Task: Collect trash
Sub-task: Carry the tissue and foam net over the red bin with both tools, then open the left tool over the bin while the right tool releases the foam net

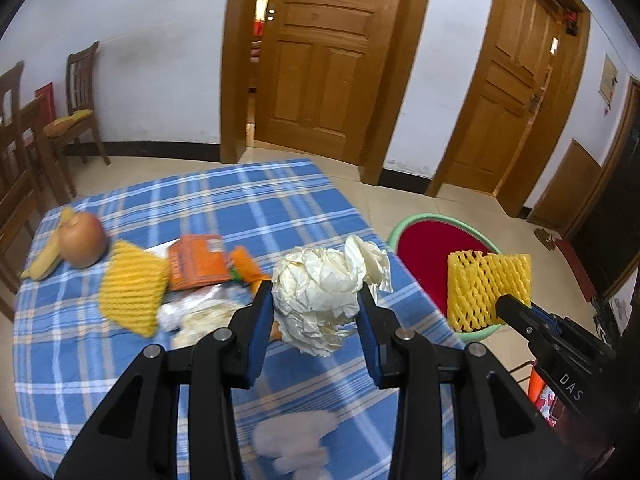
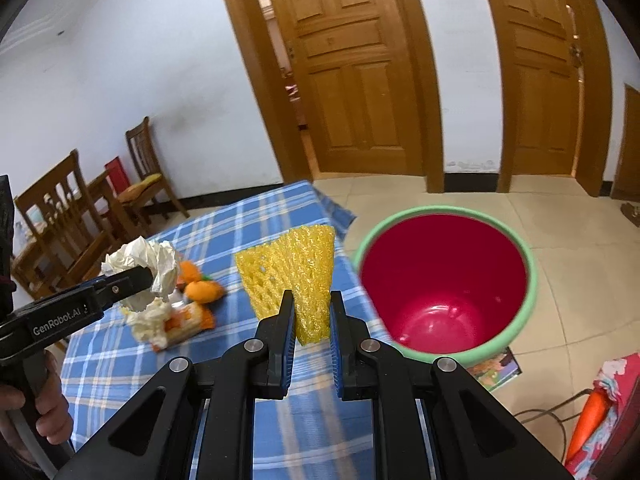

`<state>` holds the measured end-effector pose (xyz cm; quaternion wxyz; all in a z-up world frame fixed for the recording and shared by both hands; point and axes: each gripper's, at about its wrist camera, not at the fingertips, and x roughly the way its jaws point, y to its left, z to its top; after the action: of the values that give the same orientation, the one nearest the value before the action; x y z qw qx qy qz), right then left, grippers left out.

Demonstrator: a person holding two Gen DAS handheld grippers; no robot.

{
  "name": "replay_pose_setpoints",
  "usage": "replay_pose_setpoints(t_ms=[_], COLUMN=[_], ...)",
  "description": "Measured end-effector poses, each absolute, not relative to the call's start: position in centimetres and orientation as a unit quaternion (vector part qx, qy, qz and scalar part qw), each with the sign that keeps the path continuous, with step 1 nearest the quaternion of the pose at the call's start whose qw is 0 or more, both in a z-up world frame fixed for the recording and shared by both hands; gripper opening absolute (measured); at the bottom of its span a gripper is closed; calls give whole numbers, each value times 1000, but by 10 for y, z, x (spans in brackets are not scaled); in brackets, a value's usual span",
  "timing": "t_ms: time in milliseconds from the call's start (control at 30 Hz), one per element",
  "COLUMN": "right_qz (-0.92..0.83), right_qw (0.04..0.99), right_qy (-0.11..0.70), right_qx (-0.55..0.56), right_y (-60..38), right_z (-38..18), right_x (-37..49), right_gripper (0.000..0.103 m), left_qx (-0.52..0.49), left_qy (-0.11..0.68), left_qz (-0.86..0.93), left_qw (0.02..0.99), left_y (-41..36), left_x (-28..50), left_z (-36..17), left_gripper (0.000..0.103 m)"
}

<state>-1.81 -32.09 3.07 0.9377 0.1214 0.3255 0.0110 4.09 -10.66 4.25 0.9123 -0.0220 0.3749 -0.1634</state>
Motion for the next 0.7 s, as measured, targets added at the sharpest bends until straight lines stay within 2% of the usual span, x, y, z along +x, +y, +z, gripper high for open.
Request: replay_pose_setpoints(t_ms=[700], right_qz=[-73], right_qw=[918], right_qy=[351], right_qx=[172], right_y=[-404], right_z=[-3], right_x=[-4], right_gripper=[15], left_qx=[40], left_qy=[403], left_qz=[-244], left_qw=[881], left_y=[-241], left_x=[79], left_z=[0], left_gripper=[40])
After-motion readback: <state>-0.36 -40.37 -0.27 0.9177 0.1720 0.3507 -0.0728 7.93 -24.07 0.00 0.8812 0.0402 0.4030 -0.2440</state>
